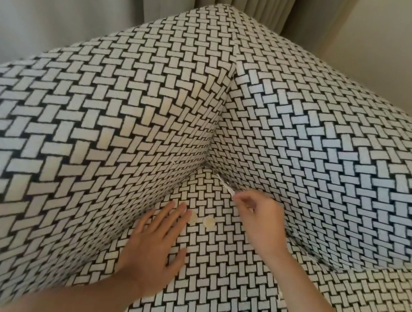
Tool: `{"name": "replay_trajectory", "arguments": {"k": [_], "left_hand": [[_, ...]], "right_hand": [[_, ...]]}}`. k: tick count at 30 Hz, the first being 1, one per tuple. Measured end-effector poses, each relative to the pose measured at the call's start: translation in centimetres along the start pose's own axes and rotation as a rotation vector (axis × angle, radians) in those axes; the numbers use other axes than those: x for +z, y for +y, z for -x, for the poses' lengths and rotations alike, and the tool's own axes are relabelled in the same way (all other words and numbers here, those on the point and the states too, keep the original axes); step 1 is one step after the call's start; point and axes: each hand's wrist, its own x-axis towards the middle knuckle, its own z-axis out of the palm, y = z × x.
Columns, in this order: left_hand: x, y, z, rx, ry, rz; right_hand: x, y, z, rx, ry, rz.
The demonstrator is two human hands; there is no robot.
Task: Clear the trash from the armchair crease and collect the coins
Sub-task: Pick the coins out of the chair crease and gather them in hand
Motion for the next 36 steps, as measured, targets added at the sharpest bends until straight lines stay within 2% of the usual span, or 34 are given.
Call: {"name": "replay_trajectory", "arguments": {"k": [6,11,16,22,26,33,36], "left_hand": [[0.3,0.0,0.0,-0.002,0.023,0.005],[0.4,-0.1,0.0,-0.004,0.042,-0.003],[0.3,0.1,0.0,0.002,0.043,0.016],[0.2,0.1,0.0,0.01,0.049,0.033],[0.3,0.0,0.0,0.012,0.054,0.007],[0.2,0.1,0.0,0.009,0.059,-0.015],[0.2,0.0,0.0,0.008,0.054,-0.015]], "right_hand": [[-4.7,2.2,3.0,0.223,-0.05,-0.049],[-6.0,5.9,5.1,0.322,-0.181,0.248],[-5.7,7.8,5.1,0.407,-0.081,0.262],[-4.4,8.3,4.3,0.392,0.008,0.15],[-3.9,8.4,4.0,0.399,0.001,0.175],[-3.4,7.7,3.9,0.417,0.121,0.179],[-3.9,7.1,3.9,0.378,0.071,0.18]]}}
